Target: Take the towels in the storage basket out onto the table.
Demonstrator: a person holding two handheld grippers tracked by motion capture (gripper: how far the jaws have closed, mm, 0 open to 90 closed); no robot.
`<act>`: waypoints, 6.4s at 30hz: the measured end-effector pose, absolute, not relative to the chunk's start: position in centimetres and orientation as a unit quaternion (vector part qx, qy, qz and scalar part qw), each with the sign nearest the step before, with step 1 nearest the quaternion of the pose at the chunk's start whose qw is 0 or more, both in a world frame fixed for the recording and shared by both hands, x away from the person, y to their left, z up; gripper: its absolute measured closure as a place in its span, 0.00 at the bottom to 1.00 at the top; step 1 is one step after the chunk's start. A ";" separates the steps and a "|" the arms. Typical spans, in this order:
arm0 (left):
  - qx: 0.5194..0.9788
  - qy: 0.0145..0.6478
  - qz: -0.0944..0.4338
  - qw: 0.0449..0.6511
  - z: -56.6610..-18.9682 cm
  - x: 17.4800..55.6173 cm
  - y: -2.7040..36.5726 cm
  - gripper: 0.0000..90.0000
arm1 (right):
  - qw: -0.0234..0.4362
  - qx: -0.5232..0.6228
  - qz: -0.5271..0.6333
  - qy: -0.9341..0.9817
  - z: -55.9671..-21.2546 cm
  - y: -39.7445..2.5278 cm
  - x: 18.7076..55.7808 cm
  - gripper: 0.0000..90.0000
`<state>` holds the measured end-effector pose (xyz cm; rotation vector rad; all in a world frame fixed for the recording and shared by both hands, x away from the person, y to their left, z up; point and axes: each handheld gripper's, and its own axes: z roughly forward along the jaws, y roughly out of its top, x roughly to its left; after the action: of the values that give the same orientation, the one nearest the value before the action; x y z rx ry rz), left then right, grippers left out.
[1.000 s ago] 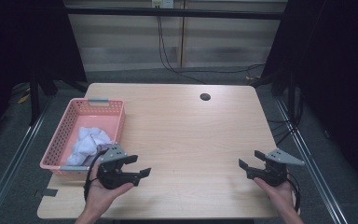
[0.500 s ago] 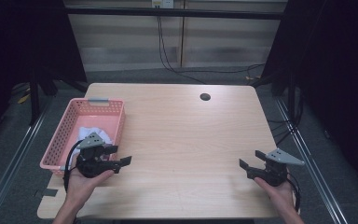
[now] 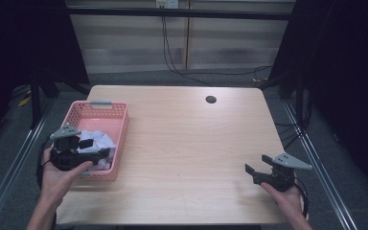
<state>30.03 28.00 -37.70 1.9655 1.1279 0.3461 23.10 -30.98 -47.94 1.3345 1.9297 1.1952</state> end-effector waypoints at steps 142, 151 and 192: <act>0.771 0.453 0.121 0.430 -29.2 35.6 29.6 0.55 | 0.198 0.475 0.451 0.729 -47.8 -29.7 23.9 0.22; 0.774 0.423 0.126 0.454 -27.7 34.2 28.0 0.54 | 0.197 0.475 0.452 0.729 -47.8 -29.7 24.0 0.22; 0.848 0.281 -0.009 0.450 -35.2 36.1 4.8 0.53 | 0.171 0.452 0.473 0.736 -47.5 -30.2 23.9 0.16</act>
<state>36.14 4.84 -35.22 2.0967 0.6950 -0.0225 23.85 -30.23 -47.52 1.2840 2.0903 1.3436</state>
